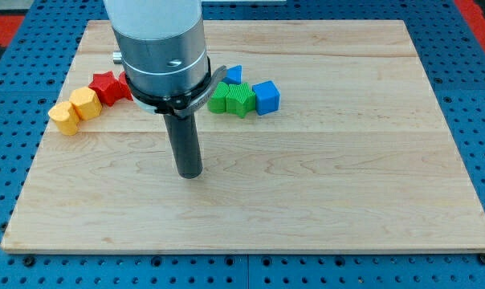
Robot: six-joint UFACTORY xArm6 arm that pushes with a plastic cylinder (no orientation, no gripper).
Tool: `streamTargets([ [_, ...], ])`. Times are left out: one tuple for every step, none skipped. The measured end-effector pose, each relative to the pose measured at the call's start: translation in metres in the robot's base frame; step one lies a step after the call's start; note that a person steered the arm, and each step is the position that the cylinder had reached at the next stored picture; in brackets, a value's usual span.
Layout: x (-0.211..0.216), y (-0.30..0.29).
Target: Make a group of yellow blocks and red blocks
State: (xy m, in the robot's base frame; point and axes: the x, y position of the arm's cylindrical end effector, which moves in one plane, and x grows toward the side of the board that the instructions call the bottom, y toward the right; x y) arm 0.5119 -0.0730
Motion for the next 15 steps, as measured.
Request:
streamTargets([
  [0.0, 0.0],
  [0.0, 0.0],
  [0.0, 0.0],
  [0.016, -0.004],
  [0.043, -0.009],
  [0.058, -0.013],
  [0.058, -0.028],
  [0.058, -0.028],
  [0.05, -0.037],
  [0.025, -0.08],
  [0.007, -0.163],
  [-0.012, -0.23],
  [-0.047, -0.211],
  [-0.083, -0.168],
  [-0.132, -0.15],
])
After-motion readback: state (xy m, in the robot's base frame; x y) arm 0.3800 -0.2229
